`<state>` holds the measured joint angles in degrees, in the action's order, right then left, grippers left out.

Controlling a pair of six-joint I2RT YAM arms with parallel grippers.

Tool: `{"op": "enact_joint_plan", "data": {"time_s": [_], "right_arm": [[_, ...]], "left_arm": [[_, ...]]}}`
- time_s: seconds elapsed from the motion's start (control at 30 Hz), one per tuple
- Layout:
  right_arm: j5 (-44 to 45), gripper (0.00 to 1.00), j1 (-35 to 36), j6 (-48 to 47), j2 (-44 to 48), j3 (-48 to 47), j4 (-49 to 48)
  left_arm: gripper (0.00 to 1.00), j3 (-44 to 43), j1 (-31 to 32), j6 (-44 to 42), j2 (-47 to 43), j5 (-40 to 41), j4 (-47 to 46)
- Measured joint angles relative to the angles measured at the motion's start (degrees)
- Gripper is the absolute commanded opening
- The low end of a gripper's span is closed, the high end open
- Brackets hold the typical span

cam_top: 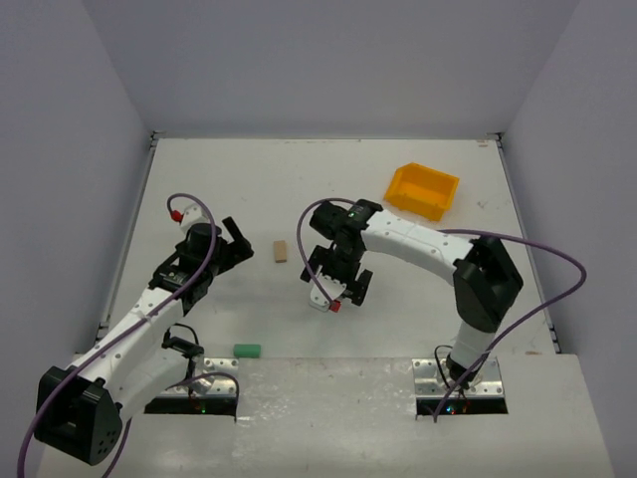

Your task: Build the wood block tower

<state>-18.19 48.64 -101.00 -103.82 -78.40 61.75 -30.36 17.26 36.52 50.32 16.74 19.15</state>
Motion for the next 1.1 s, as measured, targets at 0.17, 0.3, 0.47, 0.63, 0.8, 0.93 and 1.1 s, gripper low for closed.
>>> {"op": "enact_joint_plan", "data": {"time_s": [0.17,0.3,0.47,0.63,0.8,0.93,1.1], "right_arm": [[-2.89,0.99,0.00,3.70,8.56,4.99,-4.35],[-4.54,0.99,0.00,13.96,15.56,12.73,-16.82],[-2.02,0.99,0.04,34.94,22.66,23.70,-43.91],[11.34,0.99,-0.50,62.64,29.90,34.63,-67.20],[34.86,0.99,-7.31,97.37,35.56,38.47,-73.83],[40.29,0.99,-16.90,121.00,38.15,40.33,-67.40],[41.41,0.99,-19.22,133.86,37.98,44.64,-61.59]], "left_arm": [[1.00,-0.05,0.00,0.83,0.48,-0.50,0.03],[1.00,-0.05,0.00,1.67,0.83,-0.90,0.09],[1.00,-0.05,0.00,2.62,1.11,-1.87,0.41],[1.00,-0.05,0.00,3.47,0.82,-2.97,0.55],[1.00,-0.05,0.00,4.45,0.77,-3.83,0.64],[1.00,-0.05,0.00,4.91,1.50,-4.13,0.63],[1.00,-1.35,0.00,5.65,3.93,-3.80,0.81]]}}
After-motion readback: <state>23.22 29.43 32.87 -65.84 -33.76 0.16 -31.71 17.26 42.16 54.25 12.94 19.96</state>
